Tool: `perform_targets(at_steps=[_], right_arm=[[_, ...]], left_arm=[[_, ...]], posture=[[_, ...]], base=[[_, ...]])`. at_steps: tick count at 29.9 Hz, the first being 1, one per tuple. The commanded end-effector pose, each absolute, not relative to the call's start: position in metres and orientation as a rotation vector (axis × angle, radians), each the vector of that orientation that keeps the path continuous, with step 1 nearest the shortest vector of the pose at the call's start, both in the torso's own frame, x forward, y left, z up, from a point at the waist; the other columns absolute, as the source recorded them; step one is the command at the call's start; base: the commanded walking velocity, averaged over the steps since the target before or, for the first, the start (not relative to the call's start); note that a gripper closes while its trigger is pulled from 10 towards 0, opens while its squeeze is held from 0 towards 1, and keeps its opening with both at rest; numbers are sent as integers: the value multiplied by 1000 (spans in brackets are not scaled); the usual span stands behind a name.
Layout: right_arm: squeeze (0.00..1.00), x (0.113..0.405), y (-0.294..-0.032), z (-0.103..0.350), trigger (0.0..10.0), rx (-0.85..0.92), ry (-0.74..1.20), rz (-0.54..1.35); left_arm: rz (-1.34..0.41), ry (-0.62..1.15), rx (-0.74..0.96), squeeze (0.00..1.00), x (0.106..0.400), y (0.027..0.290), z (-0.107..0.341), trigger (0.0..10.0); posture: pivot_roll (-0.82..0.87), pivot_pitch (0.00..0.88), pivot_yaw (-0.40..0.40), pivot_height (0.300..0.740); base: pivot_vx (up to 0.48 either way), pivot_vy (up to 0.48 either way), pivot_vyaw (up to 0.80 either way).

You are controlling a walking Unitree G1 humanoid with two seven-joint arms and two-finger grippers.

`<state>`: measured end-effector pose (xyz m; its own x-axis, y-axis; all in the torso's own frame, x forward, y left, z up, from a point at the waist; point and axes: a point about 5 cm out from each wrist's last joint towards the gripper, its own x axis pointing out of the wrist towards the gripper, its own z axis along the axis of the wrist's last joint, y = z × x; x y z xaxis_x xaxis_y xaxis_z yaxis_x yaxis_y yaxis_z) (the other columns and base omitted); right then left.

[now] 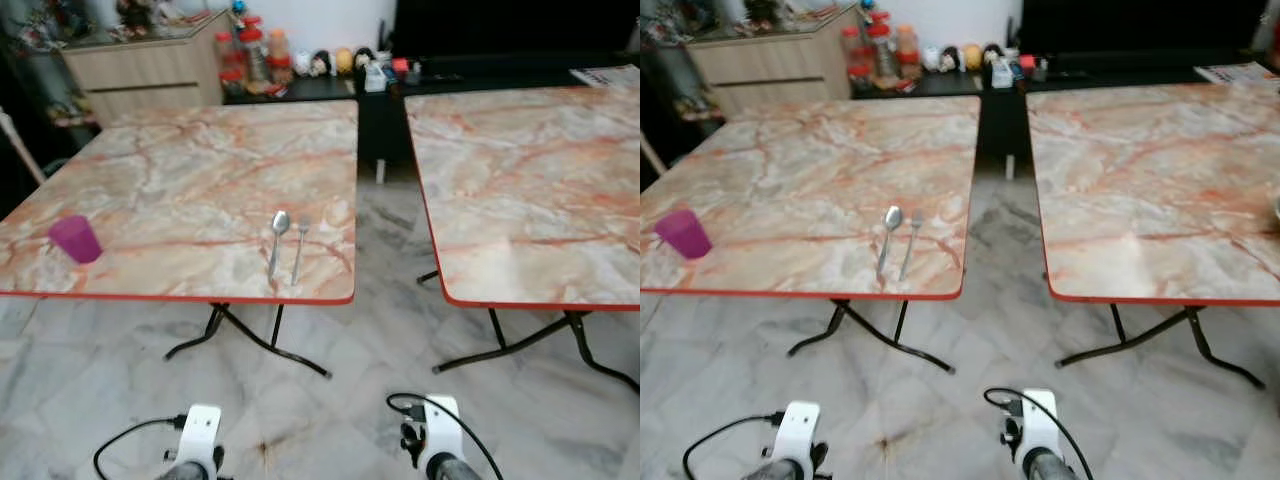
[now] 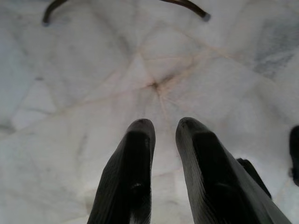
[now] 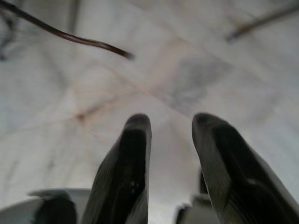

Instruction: Setting the table

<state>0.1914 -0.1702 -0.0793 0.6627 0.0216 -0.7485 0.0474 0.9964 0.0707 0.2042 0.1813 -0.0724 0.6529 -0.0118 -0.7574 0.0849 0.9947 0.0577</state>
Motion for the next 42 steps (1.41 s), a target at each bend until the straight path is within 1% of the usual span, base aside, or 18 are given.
perform_targets(at_steps=[1, 6, 15, 32, 35, 42], right_arm=[[0, 196, -167, -77, 10000, 103, 832, -20], [0, 192, -171, -79, 10000, 135, 839, -75], [0, 191, -171, -79, 10000, 150, 835, -82], [0, 195, -166, -77, 10000, 156, 820, -75], [0, 198, -165, -76, 10000, 156, 808, -67], [0, 209, -162, -69, 10000, 139, 746, -38]], left_arm=[[-46, 884, 114, 0, 198, 188, -75, 10000], [-40, 898, 115, 0, 193, 190, -78, 10000], [-21, 899, 117, 0, 193, 196, -77, 10000], [-30, 889, 120, 0, 196, 194, -75, 10000], [-32, 892, 125, 0, 195, 194, -76, 10000], [-42, 891, 138, 0, 195, 192, -76, 10000]], posture=[[-65, 0, 100, 740], [-63, 0, 104, 740], [-50, 0, 113, 740], [-45, 0, 123, 740], [-45, 0, 123, 740], [-48, 0, 122, 740]], base=[[0, 386, 0], [0, 382, 0], [0, 383, 0], [0, 384, 0], [0, 251, 0], [0, 0, 0]])
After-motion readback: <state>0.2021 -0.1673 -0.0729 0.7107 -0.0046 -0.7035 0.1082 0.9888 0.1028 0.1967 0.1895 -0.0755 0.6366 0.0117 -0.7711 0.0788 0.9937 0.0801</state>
